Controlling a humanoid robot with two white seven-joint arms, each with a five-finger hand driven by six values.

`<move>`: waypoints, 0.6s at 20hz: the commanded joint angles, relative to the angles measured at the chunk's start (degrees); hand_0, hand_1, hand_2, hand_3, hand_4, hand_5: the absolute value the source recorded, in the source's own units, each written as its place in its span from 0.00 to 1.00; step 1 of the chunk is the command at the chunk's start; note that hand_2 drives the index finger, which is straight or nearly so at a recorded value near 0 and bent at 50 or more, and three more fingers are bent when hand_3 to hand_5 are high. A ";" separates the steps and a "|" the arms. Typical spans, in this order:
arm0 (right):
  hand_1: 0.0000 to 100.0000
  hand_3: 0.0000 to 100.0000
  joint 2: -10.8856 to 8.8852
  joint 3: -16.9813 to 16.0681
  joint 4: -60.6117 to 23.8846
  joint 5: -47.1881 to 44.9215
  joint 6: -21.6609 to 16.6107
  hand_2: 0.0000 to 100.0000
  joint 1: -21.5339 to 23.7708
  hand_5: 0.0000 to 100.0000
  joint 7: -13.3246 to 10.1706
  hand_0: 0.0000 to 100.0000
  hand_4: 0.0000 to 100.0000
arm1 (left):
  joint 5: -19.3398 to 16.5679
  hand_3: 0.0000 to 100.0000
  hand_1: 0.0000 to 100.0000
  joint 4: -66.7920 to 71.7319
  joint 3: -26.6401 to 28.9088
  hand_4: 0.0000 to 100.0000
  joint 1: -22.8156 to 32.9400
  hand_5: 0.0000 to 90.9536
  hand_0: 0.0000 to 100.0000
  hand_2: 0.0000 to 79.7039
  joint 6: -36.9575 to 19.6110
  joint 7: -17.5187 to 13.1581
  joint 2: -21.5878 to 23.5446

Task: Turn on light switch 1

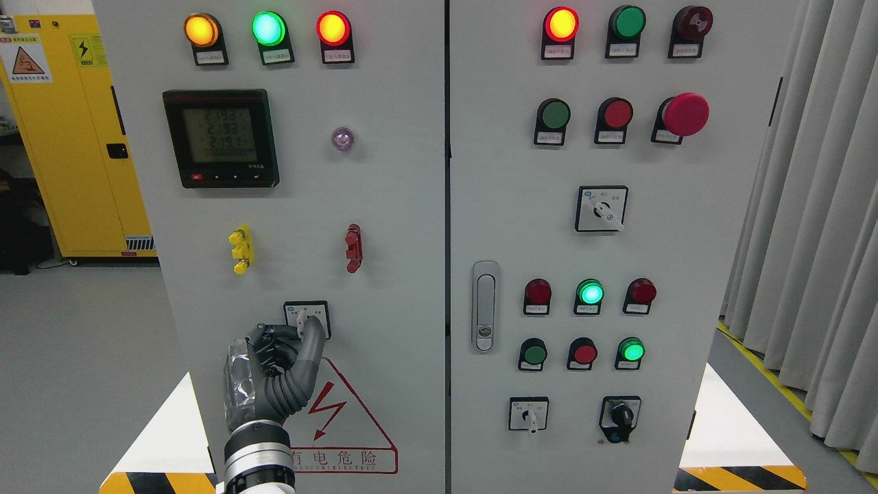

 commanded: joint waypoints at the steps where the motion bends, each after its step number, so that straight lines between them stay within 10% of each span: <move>1: 0.50 0.00 0.00 0.00 0.00 -1.67 0.05 0.04 0.00 0.00 -0.04 0.00 0.00 | 0.06 0.93 0.57 0.06 -0.01 0.93 -0.01 0.98 0.48 0.75 -0.04 0.04 0.01; 12: 0.50 0.00 0.00 0.00 0.00 -1.67 0.05 0.04 0.00 0.00 -0.04 0.00 0.00 | 0.06 0.93 0.57 0.06 -0.01 0.93 -0.01 0.98 0.58 0.75 -0.04 0.04 -0.07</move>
